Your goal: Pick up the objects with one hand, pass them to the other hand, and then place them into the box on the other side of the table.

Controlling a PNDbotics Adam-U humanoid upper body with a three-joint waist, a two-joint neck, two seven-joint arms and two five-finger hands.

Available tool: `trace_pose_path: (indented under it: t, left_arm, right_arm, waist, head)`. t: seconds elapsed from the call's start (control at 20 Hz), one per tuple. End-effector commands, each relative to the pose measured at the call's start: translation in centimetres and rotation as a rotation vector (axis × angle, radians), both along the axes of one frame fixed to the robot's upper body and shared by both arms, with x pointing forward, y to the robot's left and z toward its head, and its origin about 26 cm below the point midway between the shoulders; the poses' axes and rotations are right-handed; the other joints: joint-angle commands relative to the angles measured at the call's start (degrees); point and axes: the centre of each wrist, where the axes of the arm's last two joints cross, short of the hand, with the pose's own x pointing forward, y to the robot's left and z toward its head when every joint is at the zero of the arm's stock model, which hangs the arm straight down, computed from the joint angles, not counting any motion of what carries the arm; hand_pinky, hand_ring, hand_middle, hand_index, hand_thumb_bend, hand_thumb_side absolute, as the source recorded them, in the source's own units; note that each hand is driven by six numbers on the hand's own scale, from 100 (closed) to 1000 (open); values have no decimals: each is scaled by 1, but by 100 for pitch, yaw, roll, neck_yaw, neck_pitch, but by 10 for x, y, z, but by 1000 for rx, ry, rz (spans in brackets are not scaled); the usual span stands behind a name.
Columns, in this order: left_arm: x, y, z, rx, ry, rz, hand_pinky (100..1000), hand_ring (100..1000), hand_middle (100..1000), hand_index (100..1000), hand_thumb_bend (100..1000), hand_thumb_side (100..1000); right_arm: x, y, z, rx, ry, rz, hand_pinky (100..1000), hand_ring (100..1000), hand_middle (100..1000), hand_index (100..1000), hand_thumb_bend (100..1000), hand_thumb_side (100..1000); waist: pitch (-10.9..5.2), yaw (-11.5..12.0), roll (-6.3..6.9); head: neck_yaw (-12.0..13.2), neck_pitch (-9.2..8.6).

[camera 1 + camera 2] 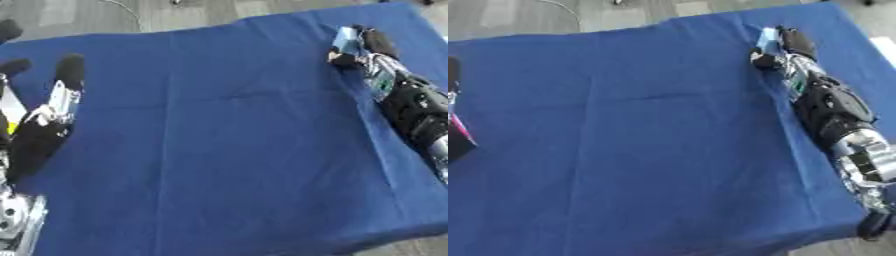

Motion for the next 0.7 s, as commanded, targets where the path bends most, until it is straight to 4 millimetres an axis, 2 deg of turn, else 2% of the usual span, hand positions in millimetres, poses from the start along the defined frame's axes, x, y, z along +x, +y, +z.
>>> trace_pose_path:
  t: [0.05, 0.2, 0.25, 0.3, 0.35, 0.4, 0.5, 0.6, 0.7]
  left_arm:
    - [-2, 4, 3, -9, -8, 25, 761, 897, 731, 799, 527, 547]
    - [-3, 6, -2, -15, 25, 49, 757, 896, 725, 794, 517, 550]
    - [-4, 6, -4, -18, 40, 57, 755, 896, 723, 792, 514, 488]
    - [-5, 7, -5, -19, 54, 65, 755, 897, 723, 790, 504, 547]
    - [-5, 6, -7, -18, 70, 73, 754, 898, 723, 789, 497, 546]
    - [-4, 5, -9, -14, 86, 81, 754, 898, 722, 788, 493, 535]
    - [-2, 1, -14, 1, 111, 90, 754, 901, 725, 787, 489, 512]
    - [0, -5, -17, 26, 123, 95, 756, 905, 734, 790, 493, 484]
    - [3, -12, -17, 61, 120, 91, 758, 909, 741, 794, 510, 455]
  right_arm:
    - [7, 1, 52, -64, -193, 34, 648, 486, 304, 451, 100, 100]
    - [17, 28, 74, -68, -335, 130, 647, 494, 302, 448, 100, 100]
    - [20, 40, 79, -62, -376, 171, 647, 496, 304, 450, 100, 289]
    - [24, 53, 82, -53, -411, 213, 645, 496, 305, 451, 100, 100]
    - [26, 66, 82, -44, -440, 254, 643, 497, 307, 452, 100, 100]
    - [28, 80, 79, -31, -466, 298, 635, 495, 307, 452, 100, 105]
    - [29, 107, 66, 2, -506, 383, 622, 491, 308, 454, 100, 184]
    - [27, 134, 48, 40, -534, 470, 615, 490, 309, 455, 100, 246]
    - [22, 163, 29, 86, -559, 559, 614, 491, 312, 459, 100, 270]
  waist:
    - [-100, -40, -55]
    - [-142, -120, -77]
    - [-157, -141, -84]
    - [-169, -163, -89]
    - [-178, -182, -92]
    - [-183, -197, -93]
    - [-184, -201, -85]
    - [-180, -197, -74]
    - [-179, -202, -71]
  head:
    - [144, -15]
    - [354, -15]
    - [465, -15]
    - [585, -15]
    - [723, -15]
    - [883, -15]
    - [1207, -15]
    - [1424, -15]
    - [1572, -15]
